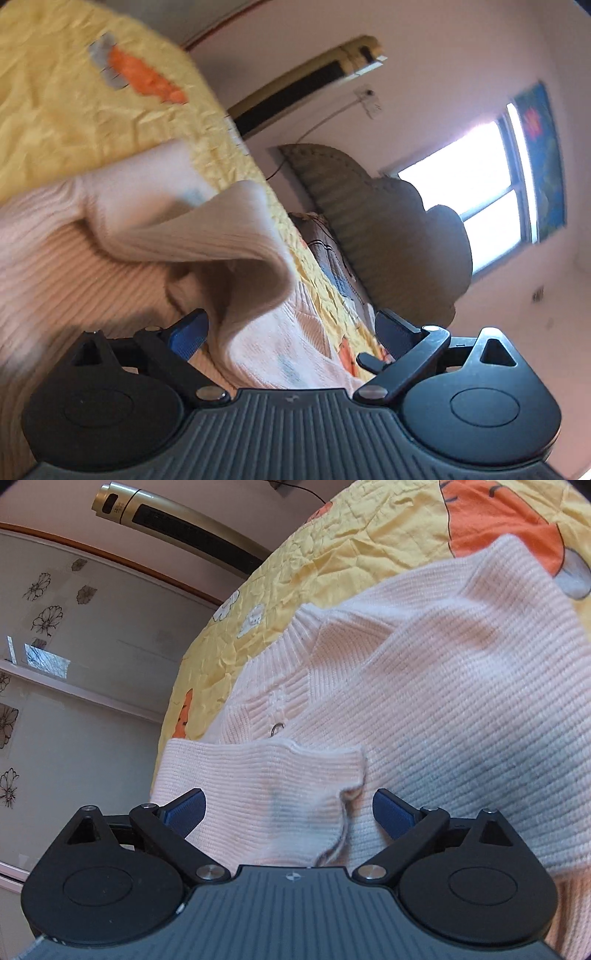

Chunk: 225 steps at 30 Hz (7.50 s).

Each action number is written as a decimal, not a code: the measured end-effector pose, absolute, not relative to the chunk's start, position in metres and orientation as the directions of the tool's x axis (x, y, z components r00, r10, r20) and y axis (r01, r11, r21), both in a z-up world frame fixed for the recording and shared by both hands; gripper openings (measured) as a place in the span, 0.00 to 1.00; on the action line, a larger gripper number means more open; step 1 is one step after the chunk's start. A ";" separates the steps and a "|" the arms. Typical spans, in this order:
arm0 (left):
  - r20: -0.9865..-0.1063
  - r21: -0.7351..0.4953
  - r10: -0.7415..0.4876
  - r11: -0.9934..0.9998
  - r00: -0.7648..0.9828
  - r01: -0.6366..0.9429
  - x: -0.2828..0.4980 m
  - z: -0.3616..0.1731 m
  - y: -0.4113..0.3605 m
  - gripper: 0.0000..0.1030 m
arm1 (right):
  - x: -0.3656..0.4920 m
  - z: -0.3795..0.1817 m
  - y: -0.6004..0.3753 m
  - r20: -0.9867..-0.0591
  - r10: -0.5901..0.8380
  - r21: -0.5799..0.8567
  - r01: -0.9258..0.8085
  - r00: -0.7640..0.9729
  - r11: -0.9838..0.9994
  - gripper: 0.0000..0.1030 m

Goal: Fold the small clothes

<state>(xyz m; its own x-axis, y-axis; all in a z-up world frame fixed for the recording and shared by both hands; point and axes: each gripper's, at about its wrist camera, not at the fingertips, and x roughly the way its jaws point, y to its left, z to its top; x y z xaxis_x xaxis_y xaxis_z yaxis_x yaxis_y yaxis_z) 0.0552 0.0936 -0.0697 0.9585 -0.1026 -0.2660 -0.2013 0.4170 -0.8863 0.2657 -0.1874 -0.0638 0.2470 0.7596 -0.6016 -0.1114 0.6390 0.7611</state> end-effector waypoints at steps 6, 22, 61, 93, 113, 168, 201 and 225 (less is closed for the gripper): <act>-0.231 -0.972 -0.087 0.075 0.969 -0.224 0.055 -0.094 0.134 0.95 | 0.260 -0.065 -0.166 -0.565 0.798 0.798 -0.107 0.208 0.593 0.79; -0.490 -0.864 0.009 0.129 0.872 -0.487 0.085 -0.105 0.153 0.21 | 0.273 0.060 -0.196 -0.366 0.827 0.762 -0.373 0.427 0.529 0.12; -0.424 -0.746 -0.020 0.574 0.905 -0.337 0.001 -0.053 0.127 0.68 | 0.179 -0.018 -0.318 -0.469 0.705 0.766 -0.154 0.531 0.625 0.47; -0.688 -0.334 0.079 0.848 0.721 -0.412 -0.138 -0.043 0.090 0.92 | -0.020 -0.041 -0.304 -0.816 0.291 0.144 -0.312 0.499 0.939 0.75; -0.702 -0.496 -0.135 0.797 0.699 -0.344 -0.126 -0.049 0.085 0.97 | -0.022 -0.045 -0.312 -0.776 0.469 0.363 -0.310 0.421 0.879 0.46; -0.556 -0.303 0.146 0.882 0.818 -0.362 -0.041 0.021 0.118 0.97 | 0.052 0.013 -0.345 -0.616 0.526 0.436 -0.301 0.587 0.848 0.61; -0.638 -0.292 0.103 0.885 0.763 -0.364 0.091 -0.021 0.156 0.29 | 0.215 -0.037 -0.301 -0.693 0.468 0.446 -0.183 0.549 0.876 0.46; -0.570 -0.709 -0.331 0.661 0.752 -0.247 -0.155 -0.065 0.129 0.71 | -0.029 -0.078 -0.377 -0.537 0.813 0.822 -0.078 0.226 0.565 0.65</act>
